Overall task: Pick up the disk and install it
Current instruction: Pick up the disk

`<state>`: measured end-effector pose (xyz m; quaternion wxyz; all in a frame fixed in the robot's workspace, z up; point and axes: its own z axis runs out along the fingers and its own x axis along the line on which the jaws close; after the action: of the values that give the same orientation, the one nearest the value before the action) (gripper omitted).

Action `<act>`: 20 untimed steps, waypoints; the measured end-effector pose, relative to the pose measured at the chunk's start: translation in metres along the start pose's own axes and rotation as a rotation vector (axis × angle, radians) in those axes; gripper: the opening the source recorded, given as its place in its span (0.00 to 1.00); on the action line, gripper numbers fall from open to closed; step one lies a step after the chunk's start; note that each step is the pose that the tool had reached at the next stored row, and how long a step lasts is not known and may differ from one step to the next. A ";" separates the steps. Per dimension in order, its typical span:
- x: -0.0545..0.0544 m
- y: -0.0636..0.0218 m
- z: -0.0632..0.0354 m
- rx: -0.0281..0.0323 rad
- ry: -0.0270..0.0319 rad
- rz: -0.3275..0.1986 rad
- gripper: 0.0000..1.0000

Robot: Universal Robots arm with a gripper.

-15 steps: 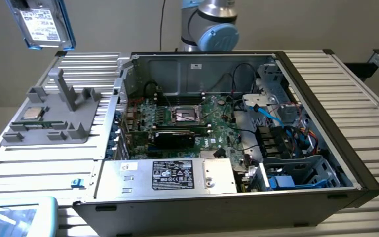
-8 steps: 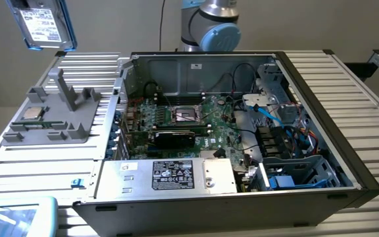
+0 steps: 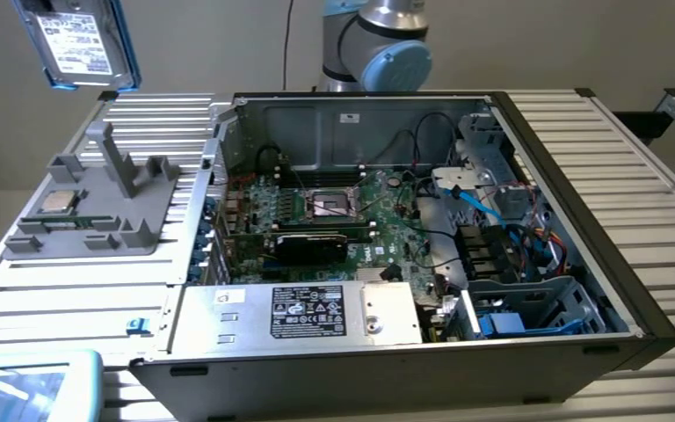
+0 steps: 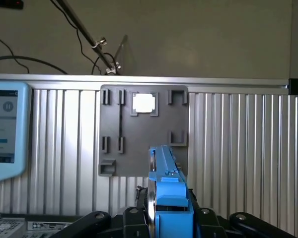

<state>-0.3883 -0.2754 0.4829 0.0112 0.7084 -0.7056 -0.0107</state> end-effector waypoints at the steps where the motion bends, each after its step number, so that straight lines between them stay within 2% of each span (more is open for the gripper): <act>1: 0.002 -0.0017 -0.0010 -0.0003 0.0000 0.000 0.37; 4: 0.008 -0.0098 -0.0033 -0.0005 0.0000 0.000 0.37; 12: 0.019 -0.0424 -0.0101 -0.0008 0.0000 0.000 0.37; 20: 0.038 -0.0544 -0.0158 -0.0009 0.0000 0.000 0.37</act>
<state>-0.3333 -0.3128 0.4971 0.0115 0.7084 -0.7056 -0.0110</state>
